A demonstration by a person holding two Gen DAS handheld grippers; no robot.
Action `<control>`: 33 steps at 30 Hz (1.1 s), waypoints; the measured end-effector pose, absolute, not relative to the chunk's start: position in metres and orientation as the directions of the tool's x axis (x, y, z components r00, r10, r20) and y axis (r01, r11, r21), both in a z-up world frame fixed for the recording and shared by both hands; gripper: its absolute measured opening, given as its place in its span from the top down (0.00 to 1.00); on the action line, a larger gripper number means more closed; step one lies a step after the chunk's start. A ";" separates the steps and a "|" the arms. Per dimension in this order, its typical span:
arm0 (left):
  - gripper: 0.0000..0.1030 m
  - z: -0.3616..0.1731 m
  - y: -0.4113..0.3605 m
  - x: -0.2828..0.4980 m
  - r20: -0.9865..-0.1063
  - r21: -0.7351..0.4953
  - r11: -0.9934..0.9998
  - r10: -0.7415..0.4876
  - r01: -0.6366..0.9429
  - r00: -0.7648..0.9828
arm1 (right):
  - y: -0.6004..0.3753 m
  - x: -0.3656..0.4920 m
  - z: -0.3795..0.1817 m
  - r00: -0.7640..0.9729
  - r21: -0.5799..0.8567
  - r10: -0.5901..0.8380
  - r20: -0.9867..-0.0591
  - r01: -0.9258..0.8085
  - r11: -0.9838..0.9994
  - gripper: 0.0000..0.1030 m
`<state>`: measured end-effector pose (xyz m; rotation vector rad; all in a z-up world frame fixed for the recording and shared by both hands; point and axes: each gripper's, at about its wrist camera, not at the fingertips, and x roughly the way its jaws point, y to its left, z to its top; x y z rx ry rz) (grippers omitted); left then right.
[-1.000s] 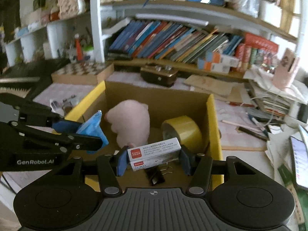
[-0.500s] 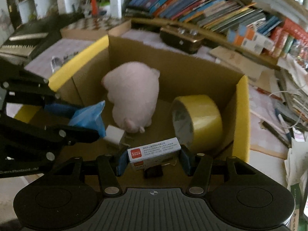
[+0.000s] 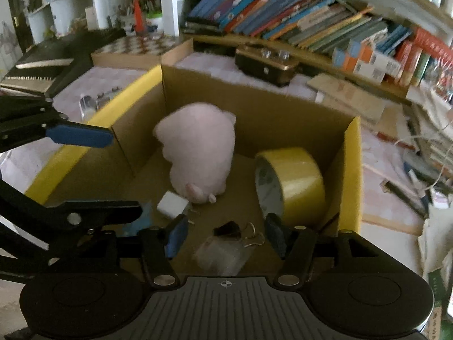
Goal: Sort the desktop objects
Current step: 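Lower both grippers into the yellow box and open them to release, then withdraw both open grippers up out of the yellow box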
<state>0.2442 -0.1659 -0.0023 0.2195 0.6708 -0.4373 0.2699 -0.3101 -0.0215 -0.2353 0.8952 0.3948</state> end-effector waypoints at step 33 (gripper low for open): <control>0.00 0.009 -0.070 0.113 -0.498 -0.041 0.971 -0.223 0.235 0.838 | -0.277 0.106 -0.004 0.813 0.022 -0.046 -0.580 0.073 0.997 0.19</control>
